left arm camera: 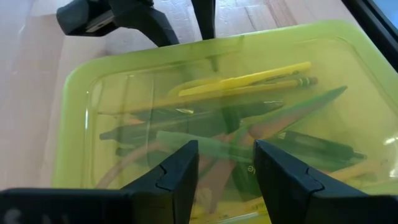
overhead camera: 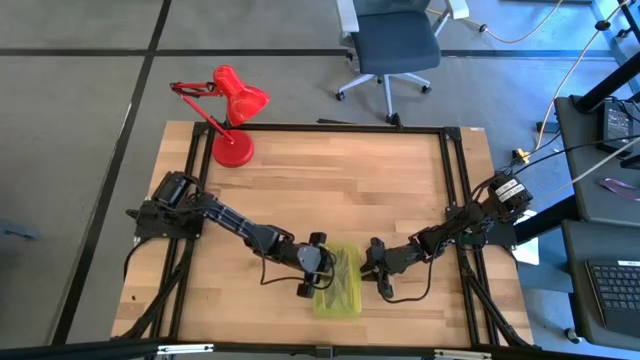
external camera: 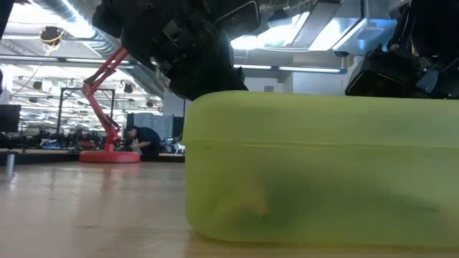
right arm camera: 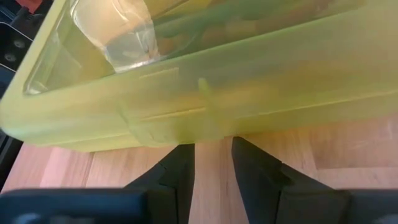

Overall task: Pick & place school supplies into a supply box
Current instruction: Close the yellow supply box

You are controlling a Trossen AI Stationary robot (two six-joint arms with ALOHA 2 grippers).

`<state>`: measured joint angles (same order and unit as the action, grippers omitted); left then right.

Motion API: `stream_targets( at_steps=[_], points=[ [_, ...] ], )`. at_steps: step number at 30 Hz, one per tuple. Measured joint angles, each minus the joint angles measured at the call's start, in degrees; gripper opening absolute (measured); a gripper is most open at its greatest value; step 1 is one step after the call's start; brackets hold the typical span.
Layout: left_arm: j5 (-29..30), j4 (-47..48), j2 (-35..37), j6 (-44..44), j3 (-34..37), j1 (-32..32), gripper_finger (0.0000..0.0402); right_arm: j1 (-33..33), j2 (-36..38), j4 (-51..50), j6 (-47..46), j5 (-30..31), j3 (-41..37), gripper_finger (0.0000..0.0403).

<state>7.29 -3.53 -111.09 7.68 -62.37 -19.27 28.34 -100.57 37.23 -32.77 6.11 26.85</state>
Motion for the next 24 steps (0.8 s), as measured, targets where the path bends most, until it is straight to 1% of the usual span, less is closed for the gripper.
stream_targets(
  at_steps=[9, 14, 19, 22, 24],
  points=[
    [0.4, 0.0, 0.8, -0.3, 0.1, -0.4, 0.0149, 0.0, 0.1, -0.9, 0.1, -0.2, 0.1, 0.0114],
    [2.0, 1.5, 3.6, -0.8, 0.4, -0.9, 0.0148, -0.1, 1.2, -2.7, -0.1, -4.1, 0.1, 0.0114],
    [4.0, 4.8, 7.4, -1.4, 0.6, -1.2, 0.0146, 0.0, 6.8, -11.3, -0.1, -5.0, 0.0, 0.0114],
    [4.4, 5.4, 10.3, -1.2, 0.5, -1.2, 0.0149, 0.0, 12.7, -18.2, 0.7, -4.9, 0.0, 0.0114],
    [4.4, 6.0, 12.3, -1.1, 0.4, -1.2, 0.015, 0.0, 17.1, -22.0, 3.8, -4.7, 0.0, 0.0114]
  ],
)
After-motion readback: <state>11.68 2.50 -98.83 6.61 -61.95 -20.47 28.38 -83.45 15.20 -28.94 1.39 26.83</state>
